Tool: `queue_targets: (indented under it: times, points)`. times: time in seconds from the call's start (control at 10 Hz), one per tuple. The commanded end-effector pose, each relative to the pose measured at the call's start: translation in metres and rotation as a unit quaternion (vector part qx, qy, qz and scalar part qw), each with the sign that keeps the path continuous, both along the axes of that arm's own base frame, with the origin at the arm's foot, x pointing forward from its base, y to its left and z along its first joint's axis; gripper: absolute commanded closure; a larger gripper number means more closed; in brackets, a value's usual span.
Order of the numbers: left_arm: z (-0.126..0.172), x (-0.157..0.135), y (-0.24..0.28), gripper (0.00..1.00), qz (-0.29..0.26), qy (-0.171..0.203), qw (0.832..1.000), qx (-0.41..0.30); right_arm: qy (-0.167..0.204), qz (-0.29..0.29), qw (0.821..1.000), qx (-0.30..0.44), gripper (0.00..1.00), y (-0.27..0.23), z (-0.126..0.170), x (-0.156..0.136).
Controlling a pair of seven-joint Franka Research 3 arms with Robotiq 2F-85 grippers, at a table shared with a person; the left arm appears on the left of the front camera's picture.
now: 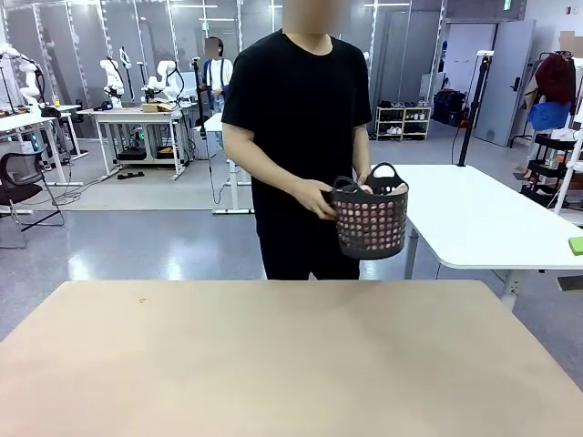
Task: Fold the towel.
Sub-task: Grab the top end of the 100 cm Hotel Towel extended by the human.
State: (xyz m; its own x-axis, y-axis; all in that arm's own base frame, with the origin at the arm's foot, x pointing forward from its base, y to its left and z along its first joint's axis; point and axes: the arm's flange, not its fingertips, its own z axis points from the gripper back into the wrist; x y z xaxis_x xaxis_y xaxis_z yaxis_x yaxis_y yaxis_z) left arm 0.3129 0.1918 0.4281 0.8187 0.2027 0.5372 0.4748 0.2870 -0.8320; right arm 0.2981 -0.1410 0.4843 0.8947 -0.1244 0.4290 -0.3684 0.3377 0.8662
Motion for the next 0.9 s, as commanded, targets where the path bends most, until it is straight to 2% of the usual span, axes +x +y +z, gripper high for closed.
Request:
queue_targets:
  times: [0.0, 0.8]
  points:
    - [-0.0008, -0.0015, 0.0010, 0.00, -0.008, -0.004, 1.000, -0.002, -0.011, 0.000, 1.000, 0.005, 0.00, 0.0005, 0.0005, 0.0027]
    - [-0.0008, -0.0015, 0.0010, 0.00, -0.008, -0.004, 1.000, -0.002, -0.011, 0.000, 1.000, 0.005, 0.00, 0.0005, 0.0005, 0.0027]
